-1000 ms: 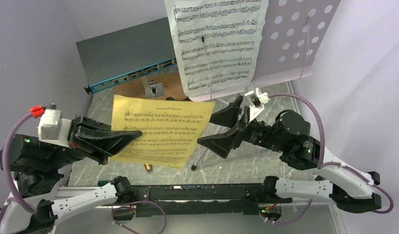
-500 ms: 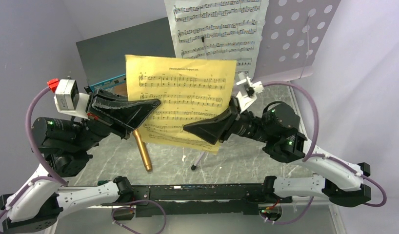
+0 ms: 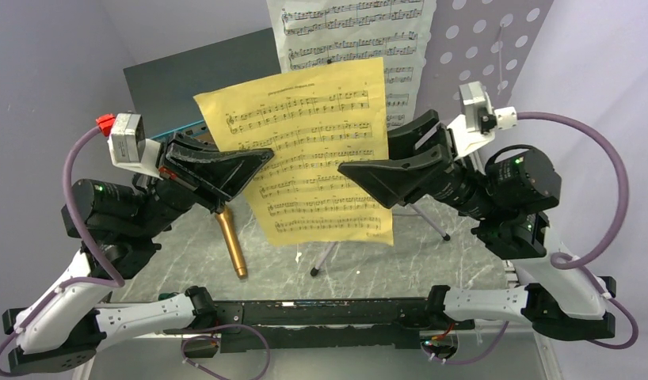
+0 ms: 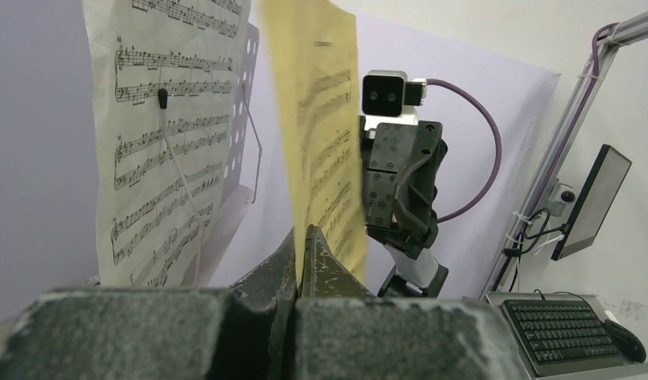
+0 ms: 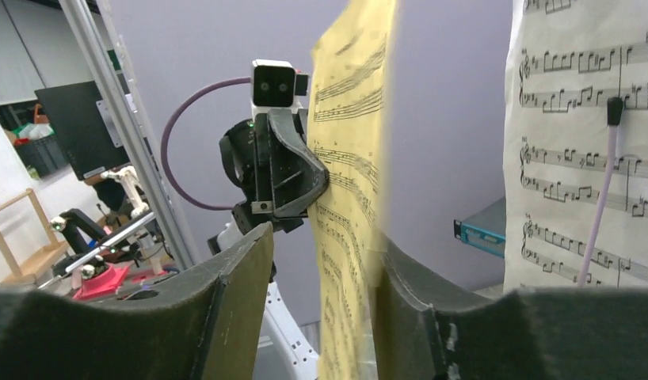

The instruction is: Set up the instrument practice props

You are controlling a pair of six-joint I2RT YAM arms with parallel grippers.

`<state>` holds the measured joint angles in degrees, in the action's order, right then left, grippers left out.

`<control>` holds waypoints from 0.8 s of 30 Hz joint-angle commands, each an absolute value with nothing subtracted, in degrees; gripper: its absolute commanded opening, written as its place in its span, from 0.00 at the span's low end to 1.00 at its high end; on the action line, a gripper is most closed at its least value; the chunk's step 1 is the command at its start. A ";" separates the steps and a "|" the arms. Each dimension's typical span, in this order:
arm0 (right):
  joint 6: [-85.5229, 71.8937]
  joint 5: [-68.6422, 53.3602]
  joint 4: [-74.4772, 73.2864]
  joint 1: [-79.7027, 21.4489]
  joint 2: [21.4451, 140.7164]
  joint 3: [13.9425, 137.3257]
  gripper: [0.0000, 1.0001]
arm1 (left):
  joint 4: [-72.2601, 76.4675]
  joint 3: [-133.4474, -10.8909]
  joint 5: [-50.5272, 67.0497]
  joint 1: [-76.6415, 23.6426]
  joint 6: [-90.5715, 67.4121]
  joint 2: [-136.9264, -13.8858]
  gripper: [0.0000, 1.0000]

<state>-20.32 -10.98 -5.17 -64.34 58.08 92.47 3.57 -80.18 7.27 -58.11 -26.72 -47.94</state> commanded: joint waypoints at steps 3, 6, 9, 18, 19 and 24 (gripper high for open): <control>-18.32 -14.24 -8.14 -63.72 58.26 97.32 0.58 | 5.55 -83.72 7.51 -58.19 -27.48 -48.75 0.01; -18.63 -15.35 -9.04 -63.72 58.92 98.62 0.57 | 6.29 -83.97 8.51 -58.23 -27.96 -49.40 0.00; -17.88 -13.48 -9.66 -63.64 58.99 98.91 0.44 | 6.58 -84.54 9.40 -58.20 -28.76 -50.18 0.00; -11.24 -4.86 -12.42 -63.56 59.05 101.78 0.03 | 3.26 -88.66 12.29 -58.23 -29.97 -53.26 0.00; -10.51 -4.84 -13.01 -63.55 59.29 102.69 0.00 | 2.54 -89.16 12.19 -58.20 -29.71 -53.52 0.03; -6.94 -6.36 -17.33 -63.46 61.56 109.18 0.00 | 3.33 -89.94 11.69 -58.20 -28.99 -54.79 0.38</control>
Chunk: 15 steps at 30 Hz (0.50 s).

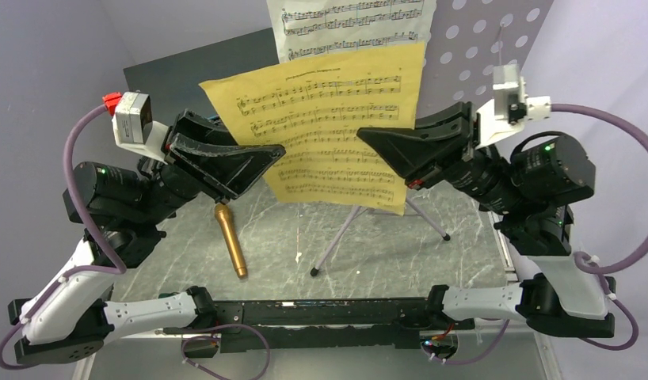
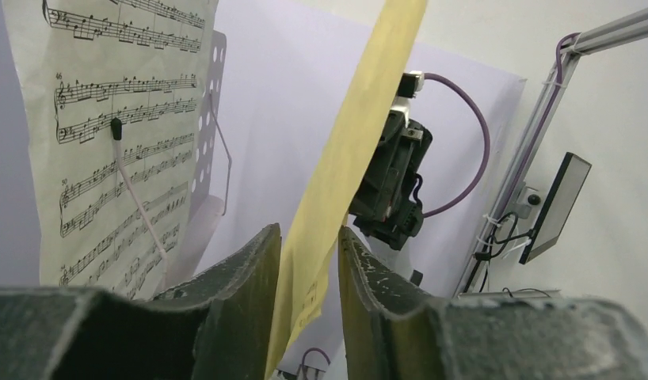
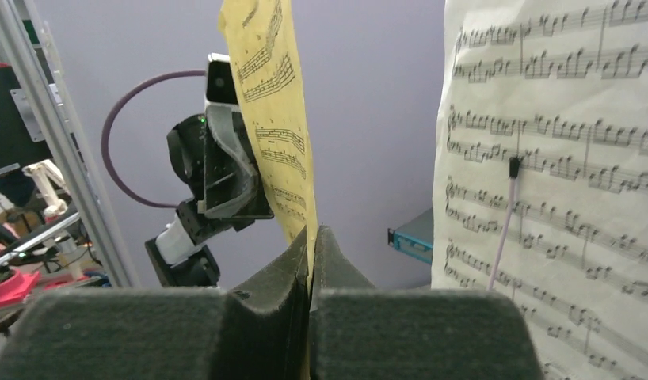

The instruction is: Set up the instrument practice props

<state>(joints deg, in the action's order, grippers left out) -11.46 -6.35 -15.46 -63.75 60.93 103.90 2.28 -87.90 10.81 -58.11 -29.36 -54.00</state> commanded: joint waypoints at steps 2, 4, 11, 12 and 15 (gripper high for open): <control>-5.50 -6.57 -17.51 -63.48 61.53 109.81 0.00 | 3.76 -90.82 12.15 -58.21 -28.78 -56.06 0.40; -4.30 -6.17 -18.49 -63.46 61.72 111.50 0.00 | 3.71 -92.21 13.42 -58.19 -28.30 -57.66 0.35; -1.83 0.14 -22.35 -63.46 62.34 114.09 0.10 | 5.27 -97.39 15.94 -58.26 -25.27 -64.20 0.00; -0.90 4.03 -22.92 -63.46 61.78 113.59 0.25 | 4.73 -98.46 15.51 -58.19 -24.82 -65.19 0.00; 3.98 17.26 -25.57 -63.45 60.20 112.37 0.59 | 2.20 -102.32 13.60 -58.23 -23.65 -68.46 0.00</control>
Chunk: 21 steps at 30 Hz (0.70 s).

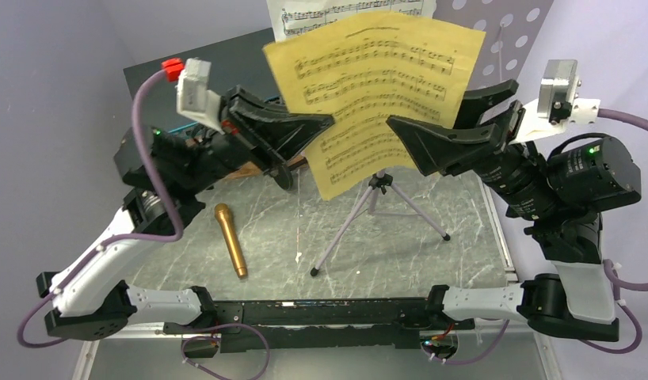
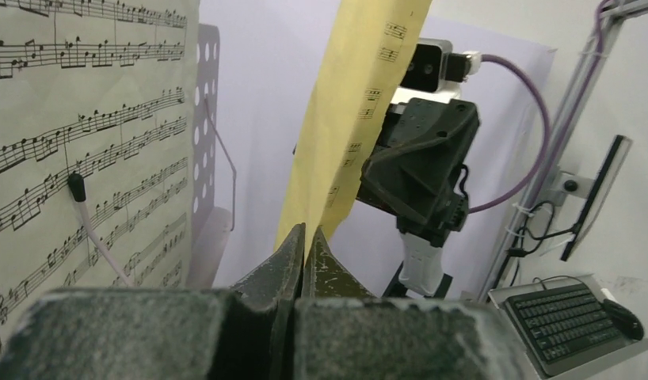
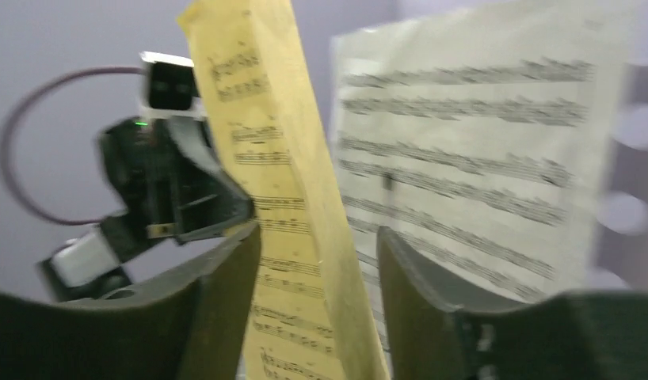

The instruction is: Set up the instrument practice props

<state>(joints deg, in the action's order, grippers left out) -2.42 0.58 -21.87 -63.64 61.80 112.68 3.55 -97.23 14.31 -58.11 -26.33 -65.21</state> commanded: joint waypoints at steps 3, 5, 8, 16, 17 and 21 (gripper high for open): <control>7.15 27.71 -28.65 -63.46 58.47 111.88 0.69 | 0.11 -106.98 12.34 -58.19 -23.22 -72.05 0.00; 8.48 31.69 -29.83 -63.41 56.93 111.40 0.72 | 0.09 -109.37 12.46 -58.18 -23.33 -74.42 0.00; 10.57 37.81 -30.15 -63.46 54.32 110.40 0.73 | 0.49 -112.36 12.53 -58.18 -23.79 -77.29 0.00; 19.27 54.34 -26.32 -63.61 49.16 107.78 0.67 | -3.19 -121.48 10.15 -58.27 -22.94 -84.79 0.00; 21.44 57.31 -25.06 -63.70 49.15 107.09 0.67 | -3.82 -122.32 9.38 -58.33 -22.64 -85.48 0.00; 31.03 64.69 -16.72 -63.94 48.69 102.89 0.67 | -6.08 -124.76 6.32 -58.59 -21.08 -87.56 0.00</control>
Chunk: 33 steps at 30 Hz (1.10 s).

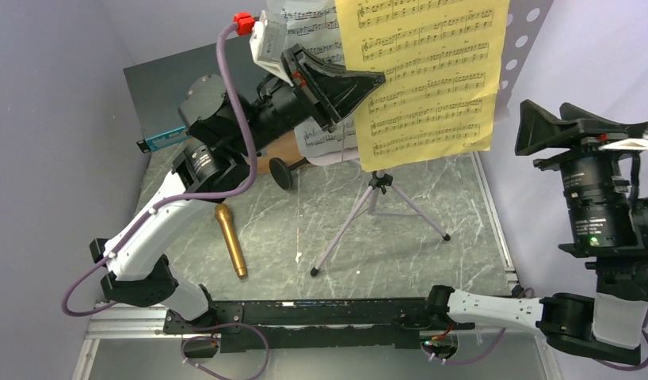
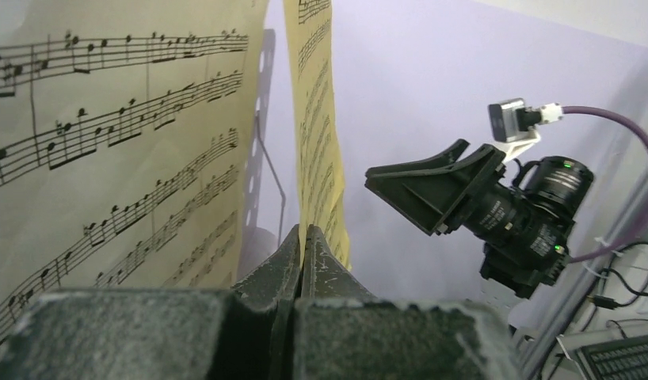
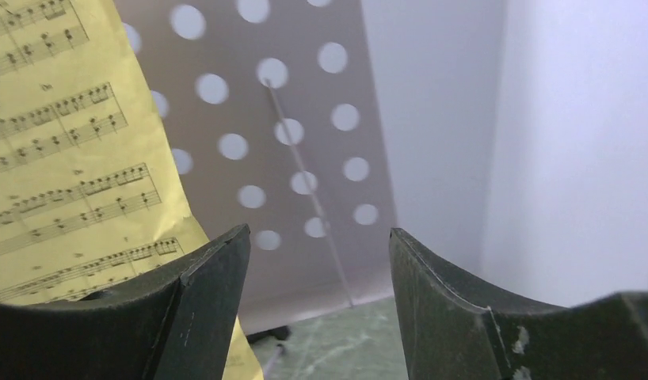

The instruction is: Set up the instrument practice props

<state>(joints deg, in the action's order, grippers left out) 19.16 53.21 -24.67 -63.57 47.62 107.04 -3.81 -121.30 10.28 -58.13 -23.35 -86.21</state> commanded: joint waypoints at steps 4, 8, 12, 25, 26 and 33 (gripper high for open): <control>36.99 65.73 -8.65 -64.32 48.00 99.33 0.58 | -7.80 -127.07 2.97 -60.06 -17.84 -89.16 0.00; 44.16 63.52 3.31 -64.89 47.09 92.89 0.51 | -8.68 -129.70 0.19 -63.39 -13.21 -91.03 0.00; 47.15 61.71 7.65 -65.04 49.27 91.26 0.50 | -9.02 -130.82 -3.75 -66.51 -9.28 -91.78 0.00; 54.35 62.28 18.95 -64.86 54.80 92.99 0.49 | -7.67 -128.34 -7.32 -69.16 -6.34 -89.86 0.00; 54.69 62.57 18.76 -64.80 55.62 94.11 0.49 | -7.53 -128.06 -7.48 -69.19 -6.33 -89.72 0.00; 50.06 59.99 10.72 -61.13 59.34 99.88 0.55 | -6.88 -126.52 -9.81 -69.27 -6.68 -89.07 0.00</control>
